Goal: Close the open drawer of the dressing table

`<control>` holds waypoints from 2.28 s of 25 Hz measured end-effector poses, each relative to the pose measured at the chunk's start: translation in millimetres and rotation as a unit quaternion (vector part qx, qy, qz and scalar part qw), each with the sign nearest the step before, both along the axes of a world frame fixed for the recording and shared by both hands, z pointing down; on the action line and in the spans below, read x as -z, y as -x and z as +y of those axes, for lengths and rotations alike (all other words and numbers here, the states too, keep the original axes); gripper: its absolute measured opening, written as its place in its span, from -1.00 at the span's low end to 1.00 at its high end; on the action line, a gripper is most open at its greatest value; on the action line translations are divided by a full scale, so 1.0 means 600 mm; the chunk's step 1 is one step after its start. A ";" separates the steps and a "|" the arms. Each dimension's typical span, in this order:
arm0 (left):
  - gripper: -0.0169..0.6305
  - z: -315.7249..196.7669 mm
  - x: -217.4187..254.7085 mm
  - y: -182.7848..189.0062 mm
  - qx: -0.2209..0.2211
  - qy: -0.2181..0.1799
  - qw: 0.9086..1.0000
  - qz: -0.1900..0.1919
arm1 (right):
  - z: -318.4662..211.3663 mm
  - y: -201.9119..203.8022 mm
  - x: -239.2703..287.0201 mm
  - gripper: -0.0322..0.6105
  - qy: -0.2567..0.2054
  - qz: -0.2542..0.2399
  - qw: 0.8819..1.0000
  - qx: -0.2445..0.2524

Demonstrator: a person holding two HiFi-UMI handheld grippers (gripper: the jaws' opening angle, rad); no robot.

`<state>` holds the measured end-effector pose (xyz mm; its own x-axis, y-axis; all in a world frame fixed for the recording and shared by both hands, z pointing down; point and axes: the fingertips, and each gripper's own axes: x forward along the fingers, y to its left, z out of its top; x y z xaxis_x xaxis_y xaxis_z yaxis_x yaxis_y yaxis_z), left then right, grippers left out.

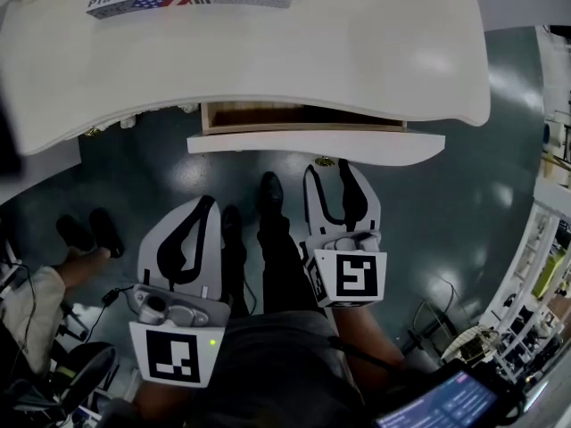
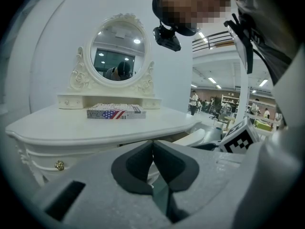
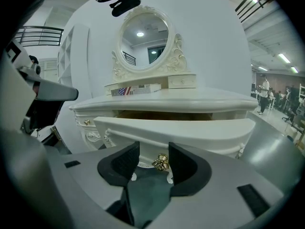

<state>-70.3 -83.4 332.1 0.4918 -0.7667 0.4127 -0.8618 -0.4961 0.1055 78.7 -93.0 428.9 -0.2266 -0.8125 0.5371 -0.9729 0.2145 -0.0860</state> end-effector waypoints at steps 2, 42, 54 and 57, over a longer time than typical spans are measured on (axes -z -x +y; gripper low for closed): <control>-0.90 0.000 0.000 0.001 0.002 0.000 1.000 0.001 | -0.002 0.000 0.001 -0.35 -0.002 0.003 1.000 0.003; -0.90 -0.010 -0.001 0.009 0.032 -0.003 0.999 0.007 | -0.053 0.000 0.001 -0.35 -0.008 0.006 1.000 0.019; -0.90 -0.012 0.000 0.015 0.039 -0.002 0.999 0.007 | -0.071 0.001 0.005 -0.35 -0.015 0.004 1.000 0.018; -0.90 -0.012 0.000 0.018 0.040 -0.001 0.999 0.005 | -0.075 0.001 0.006 -0.35 -0.017 0.005 1.000 0.019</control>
